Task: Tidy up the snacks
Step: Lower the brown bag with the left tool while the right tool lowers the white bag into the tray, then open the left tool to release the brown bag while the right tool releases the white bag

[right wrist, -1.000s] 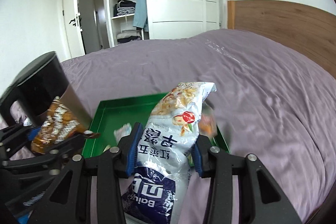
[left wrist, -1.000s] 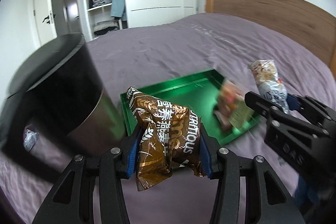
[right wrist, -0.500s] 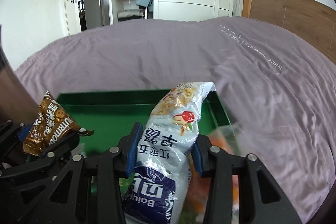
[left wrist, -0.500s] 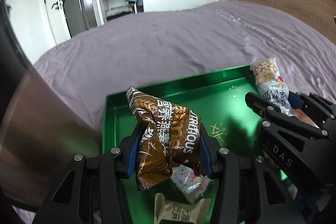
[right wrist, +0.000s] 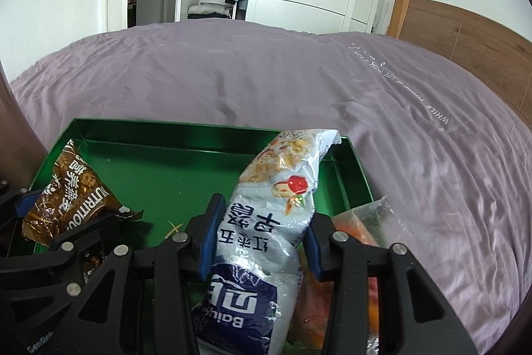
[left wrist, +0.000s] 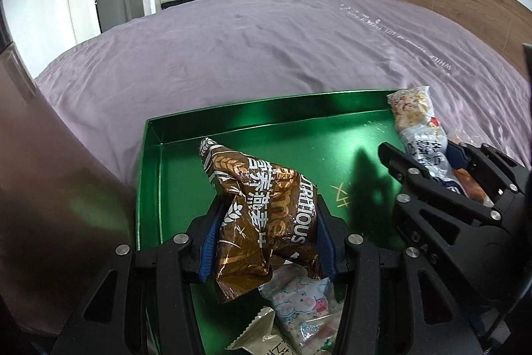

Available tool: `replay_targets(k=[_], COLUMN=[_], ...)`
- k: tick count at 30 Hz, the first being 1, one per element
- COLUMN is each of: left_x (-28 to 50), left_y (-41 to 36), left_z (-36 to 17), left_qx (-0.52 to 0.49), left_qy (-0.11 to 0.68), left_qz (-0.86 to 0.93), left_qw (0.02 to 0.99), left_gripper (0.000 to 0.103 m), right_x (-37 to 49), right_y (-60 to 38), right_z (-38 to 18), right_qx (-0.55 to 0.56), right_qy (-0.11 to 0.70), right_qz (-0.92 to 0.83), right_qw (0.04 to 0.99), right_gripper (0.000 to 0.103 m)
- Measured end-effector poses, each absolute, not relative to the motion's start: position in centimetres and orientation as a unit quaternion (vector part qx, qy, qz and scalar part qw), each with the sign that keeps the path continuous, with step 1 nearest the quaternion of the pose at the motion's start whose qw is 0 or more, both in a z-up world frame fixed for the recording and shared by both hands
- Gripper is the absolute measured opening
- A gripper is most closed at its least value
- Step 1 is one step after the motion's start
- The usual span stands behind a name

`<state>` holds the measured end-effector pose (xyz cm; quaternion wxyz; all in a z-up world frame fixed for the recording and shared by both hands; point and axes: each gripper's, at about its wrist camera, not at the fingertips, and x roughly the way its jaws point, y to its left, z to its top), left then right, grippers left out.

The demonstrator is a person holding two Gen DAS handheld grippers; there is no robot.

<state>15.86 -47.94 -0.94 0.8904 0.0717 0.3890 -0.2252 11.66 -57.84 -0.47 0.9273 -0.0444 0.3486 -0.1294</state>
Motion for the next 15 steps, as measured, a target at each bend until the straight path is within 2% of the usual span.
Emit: replay_targets(k=[7, 10, 15], left_x=[15.3, 15.7, 15.5], left_y=[-47.2, -46.5, -46.4], left_z=[-2.0, -1.8, -1.7], left_qx=[0.054, 0.033, 0.034], left_qy=[0.381, 0.389, 0.385], left_qz=[-0.283, -0.3, -0.302], left_qw=[0.879, 0.87, 0.872], left_gripper=[0.048, 0.048, 0.048], right_x=[11.6, 11.3, 11.1], right_y=[-57.2, -57.1, -57.1], right_z=[-0.9, -0.8, -0.8], right_qx=[-0.063, -0.063, -0.065], right_qy=[0.347, 0.34, 0.337], right_qz=[-0.145, -0.147, -0.154], right_qw=[0.925, 0.927, 0.927], right_gripper=[0.035, 0.047, 0.052])
